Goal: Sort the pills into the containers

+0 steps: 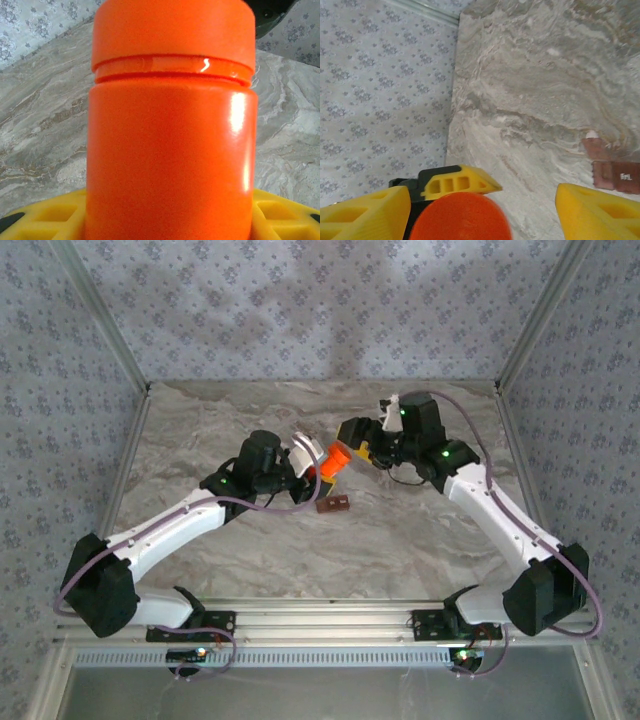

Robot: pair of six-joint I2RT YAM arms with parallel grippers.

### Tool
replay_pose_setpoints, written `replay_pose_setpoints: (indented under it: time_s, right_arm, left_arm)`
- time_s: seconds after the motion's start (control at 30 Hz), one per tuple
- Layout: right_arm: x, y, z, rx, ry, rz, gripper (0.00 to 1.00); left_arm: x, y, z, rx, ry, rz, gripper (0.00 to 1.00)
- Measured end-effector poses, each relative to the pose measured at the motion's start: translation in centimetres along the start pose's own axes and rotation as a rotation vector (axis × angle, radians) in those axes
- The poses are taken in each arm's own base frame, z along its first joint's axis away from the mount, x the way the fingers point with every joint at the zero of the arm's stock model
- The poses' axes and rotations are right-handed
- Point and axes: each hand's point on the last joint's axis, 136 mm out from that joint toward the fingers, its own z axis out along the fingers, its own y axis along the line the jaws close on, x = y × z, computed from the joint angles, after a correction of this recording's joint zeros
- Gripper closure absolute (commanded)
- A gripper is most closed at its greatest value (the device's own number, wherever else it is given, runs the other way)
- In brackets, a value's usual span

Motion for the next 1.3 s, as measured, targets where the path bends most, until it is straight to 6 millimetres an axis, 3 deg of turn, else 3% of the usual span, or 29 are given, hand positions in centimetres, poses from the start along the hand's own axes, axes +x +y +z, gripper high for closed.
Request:
replay_pose_setpoints:
  time_s: [0.4,0.67,0.83,1.1,1.13,1.2,1.3]
  right_arm:
    - [0.8,0.7,0.4,-0.013,0.022,-0.015,0.43]
    - [1.1,0.8,0.4,-0.028,0.039,-0.052,0.46]
    - [1.4,0.8,0.9,-0.087,0.106,-0.175,0.46]
    - [1.9,0.7,0.4,-0.282,0.208,-0.493,0.44]
    - [2.0,0.6,0.4,-0.3,0.218,-0.503,0.41]
    - [2.0,0.5,0.4,-0.318,0.229,-0.503,0.26]
    - [1.3,0.3,0.3,-0.289,0.207,-0.475,0.2]
  left_arm:
    - [-0.2,0.1,0.1,0.001,0.003,0.0,1.0]
    - [-0.2,0.1,0.2,0.003,0.015,0.002,1.0]
    - [0.3,0.1,0.2,0.005,0.035,-0.006,1.0]
    - [0.7,-0.3,0.2,0.018,0.048,0.001,1.0]
    - [0.7,-0.3,0.2,0.018,0.048,0.001,1.0]
    - [0.7,-0.2,0.2,0.014,0.049,-0.001,1.0]
    - [0.2,0.1,0.2,0.002,0.029,0.004,1.0]
